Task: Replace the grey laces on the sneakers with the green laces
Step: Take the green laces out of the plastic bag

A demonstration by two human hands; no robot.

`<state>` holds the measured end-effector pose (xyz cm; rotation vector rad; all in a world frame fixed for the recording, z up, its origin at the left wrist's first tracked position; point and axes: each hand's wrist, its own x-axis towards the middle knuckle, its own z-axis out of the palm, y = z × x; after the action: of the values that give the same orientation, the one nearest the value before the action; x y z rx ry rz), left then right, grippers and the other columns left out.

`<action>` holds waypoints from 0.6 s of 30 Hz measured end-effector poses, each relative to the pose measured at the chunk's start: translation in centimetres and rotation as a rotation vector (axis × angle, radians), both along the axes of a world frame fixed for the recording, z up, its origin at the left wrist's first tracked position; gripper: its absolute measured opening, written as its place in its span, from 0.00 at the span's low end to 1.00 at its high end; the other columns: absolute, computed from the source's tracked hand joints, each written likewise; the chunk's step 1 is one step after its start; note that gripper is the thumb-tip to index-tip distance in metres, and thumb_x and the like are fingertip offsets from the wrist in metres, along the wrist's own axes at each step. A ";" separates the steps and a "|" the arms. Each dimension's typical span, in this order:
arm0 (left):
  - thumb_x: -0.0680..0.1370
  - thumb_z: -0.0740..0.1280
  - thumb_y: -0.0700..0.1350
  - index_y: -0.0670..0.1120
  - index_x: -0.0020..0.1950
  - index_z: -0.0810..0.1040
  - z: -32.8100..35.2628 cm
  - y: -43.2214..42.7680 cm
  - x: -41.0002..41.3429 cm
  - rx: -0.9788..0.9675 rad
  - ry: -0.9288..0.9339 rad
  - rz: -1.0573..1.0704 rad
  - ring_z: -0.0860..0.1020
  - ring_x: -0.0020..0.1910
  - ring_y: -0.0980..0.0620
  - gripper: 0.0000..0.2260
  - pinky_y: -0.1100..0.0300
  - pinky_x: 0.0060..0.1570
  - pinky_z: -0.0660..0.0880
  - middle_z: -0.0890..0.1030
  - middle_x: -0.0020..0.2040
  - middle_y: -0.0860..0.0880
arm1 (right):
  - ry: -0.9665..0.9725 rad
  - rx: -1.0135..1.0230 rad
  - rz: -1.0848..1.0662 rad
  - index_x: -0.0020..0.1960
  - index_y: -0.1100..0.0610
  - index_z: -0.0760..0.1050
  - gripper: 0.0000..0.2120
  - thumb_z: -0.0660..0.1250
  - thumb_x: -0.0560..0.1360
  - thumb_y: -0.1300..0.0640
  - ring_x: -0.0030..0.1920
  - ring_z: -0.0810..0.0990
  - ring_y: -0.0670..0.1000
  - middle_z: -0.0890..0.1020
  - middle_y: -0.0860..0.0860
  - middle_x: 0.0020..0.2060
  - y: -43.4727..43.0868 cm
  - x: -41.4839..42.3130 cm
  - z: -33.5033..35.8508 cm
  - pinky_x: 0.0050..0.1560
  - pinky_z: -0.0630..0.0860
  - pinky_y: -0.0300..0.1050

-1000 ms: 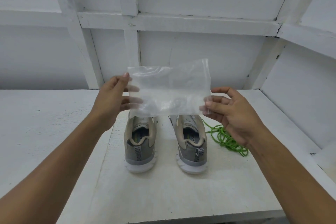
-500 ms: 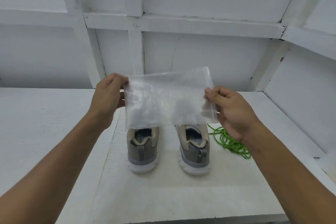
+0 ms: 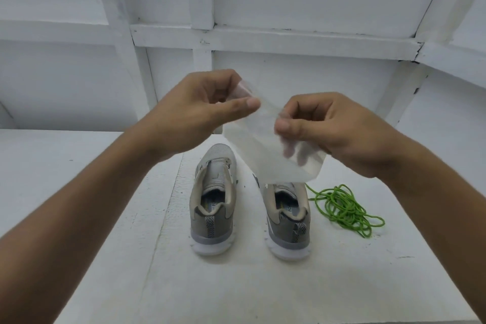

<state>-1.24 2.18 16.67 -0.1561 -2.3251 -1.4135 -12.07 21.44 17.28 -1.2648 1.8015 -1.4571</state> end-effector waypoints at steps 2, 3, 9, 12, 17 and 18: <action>0.72 0.72 0.48 0.40 0.41 0.76 -0.5 0.2 0.2 0.146 0.060 -0.032 0.74 0.38 0.48 0.12 0.55 0.40 0.71 0.78 0.37 0.45 | 0.087 -0.011 -0.050 0.43 0.61 0.80 0.10 0.71 0.69 0.53 0.36 0.80 0.50 0.81 0.53 0.34 0.1 -0.1 0.5 0.37 0.77 0.41; 0.72 0.72 0.46 0.44 0.39 0.76 -0.8 0.3 0.2 0.219 0.084 -0.036 0.74 0.36 0.51 0.08 0.59 0.38 0.70 0.78 0.36 0.47 | 0.108 -0.023 -0.082 0.44 0.60 0.80 0.11 0.71 0.68 0.52 0.37 0.80 0.49 0.82 0.52 0.35 0.1 -0.1 0.5 0.39 0.76 0.40; 0.71 0.70 0.48 0.49 0.38 0.78 -2.5 0.7 0.8 0.353 0.135 0.045 0.75 0.39 0.49 0.05 0.58 0.42 0.71 0.78 0.37 0.47 | 0.008 -0.016 -0.146 0.42 0.59 0.80 0.08 0.71 0.67 0.55 0.35 0.76 0.46 0.80 0.50 0.35 0.6 -0.6 -0.1 0.36 0.73 0.35; 0.72 0.68 0.51 0.49 0.40 0.79 -2.9 1.0 1.0 0.295 0.119 0.068 0.76 0.40 0.49 0.07 0.55 0.45 0.71 0.80 0.38 0.47 | 0.048 -0.015 -0.167 0.41 0.58 0.80 0.06 0.70 0.68 0.55 0.35 0.74 0.45 0.79 0.49 0.34 0.6 -0.6 -0.3 0.36 0.71 0.34; 0.73 0.69 0.49 0.47 0.39 0.78 -2.7 1.1 0.9 0.268 0.181 0.115 0.76 0.38 0.53 0.07 0.64 0.43 0.71 0.80 0.36 0.47 | 0.041 -0.059 -0.211 0.42 0.57 0.80 0.08 0.70 0.68 0.52 0.36 0.75 0.46 0.79 0.50 0.35 0.7 -0.7 -0.4 0.36 0.71 0.36; 0.74 0.69 0.47 0.47 0.38 0.79 -2.7 1.0 1.0 0.281 0.183 0.117 0.76 0.38 0.54 0.06 0.64 0.43 0.71 0.80 0.36 0.47 | 0.019 -0.056 -0.218 0.43 0.57 0.80 0.09 0.70 0.68 0.52 0.37 0.75 0.46 0.79 0.50 0.35 0.8 -0.8 -0.5 0.36 0.72 0.36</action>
<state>-0.26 3.19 13.93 -0.0632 -1.9356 -1.5776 -12.86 22.25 16.81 -1.1405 1.9746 -1.6274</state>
